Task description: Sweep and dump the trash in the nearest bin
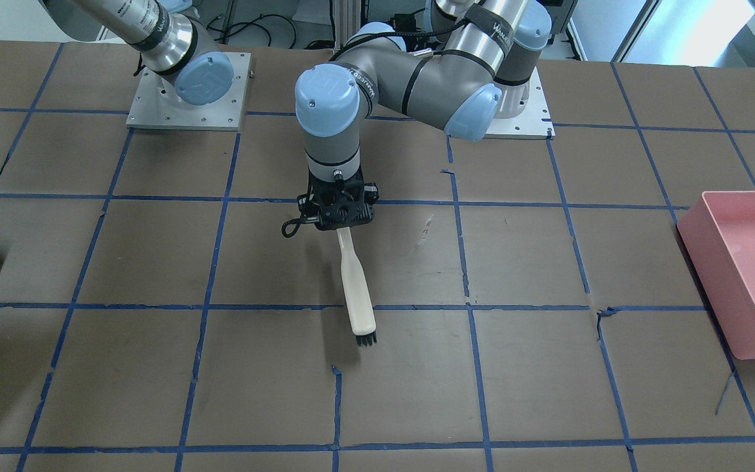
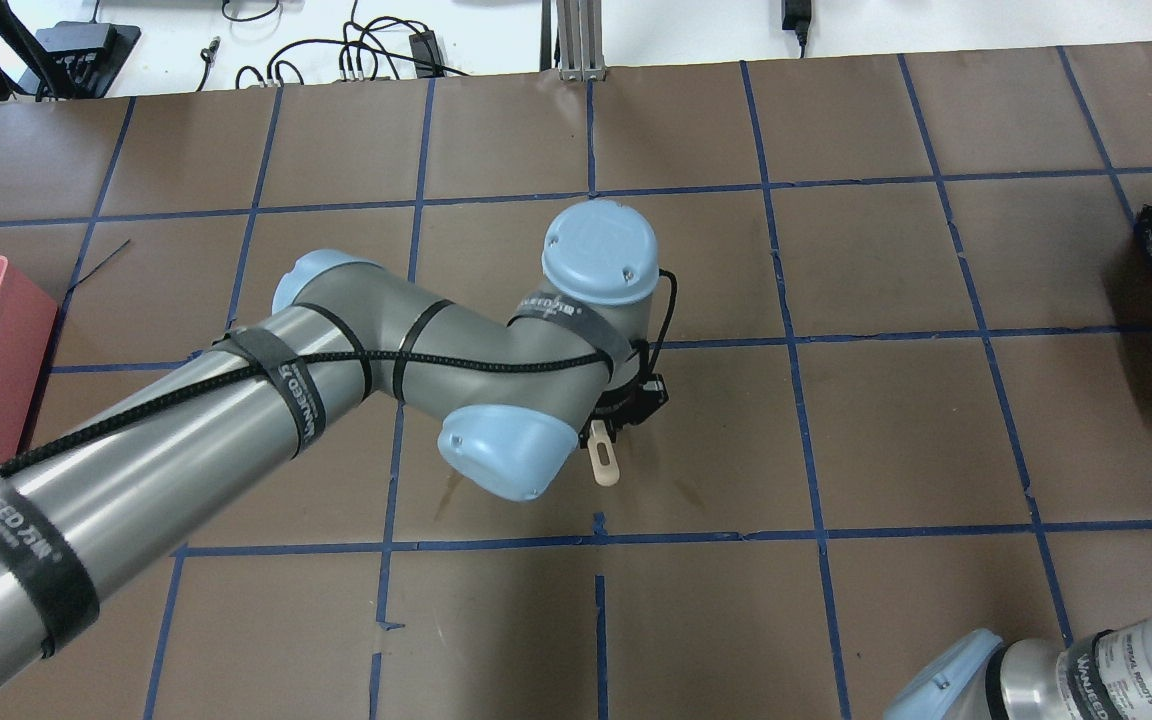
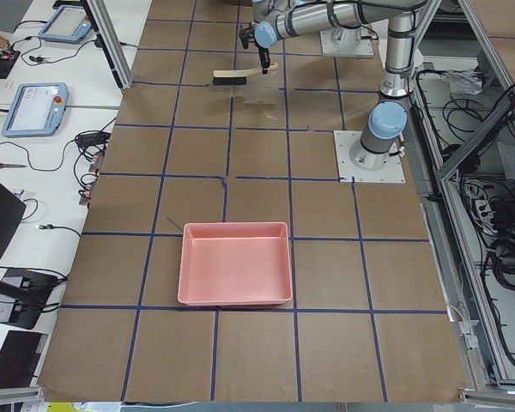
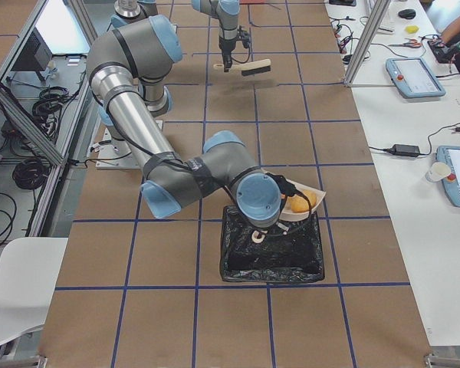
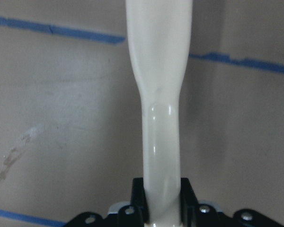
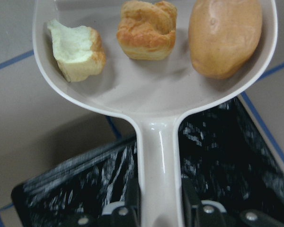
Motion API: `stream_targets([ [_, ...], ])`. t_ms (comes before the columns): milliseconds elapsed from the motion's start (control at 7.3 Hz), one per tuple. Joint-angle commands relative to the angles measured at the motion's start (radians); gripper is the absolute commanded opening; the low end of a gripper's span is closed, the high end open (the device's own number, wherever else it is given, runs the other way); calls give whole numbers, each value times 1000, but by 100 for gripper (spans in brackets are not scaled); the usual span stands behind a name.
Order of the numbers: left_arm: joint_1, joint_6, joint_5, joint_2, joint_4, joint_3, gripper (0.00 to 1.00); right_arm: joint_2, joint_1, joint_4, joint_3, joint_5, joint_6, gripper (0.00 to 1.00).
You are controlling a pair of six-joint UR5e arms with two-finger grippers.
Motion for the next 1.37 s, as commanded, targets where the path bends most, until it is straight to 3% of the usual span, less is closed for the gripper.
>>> stream_targets([
  [0,-66,47,-43,25,14,-68,9,42,-23,-45,-91,-168,0,0],
  [685,-53,169,-37,57,19,-124,9,60,144,-312,-74,-600,-107,0],
  [822,-44,172,-38,98,1,-130,9,57,196,-415,-64,-671,-114,0],
  [1232,-46,157,-49,84,14,-143,9,24,224,-394,-59,-678,-122,0],
])
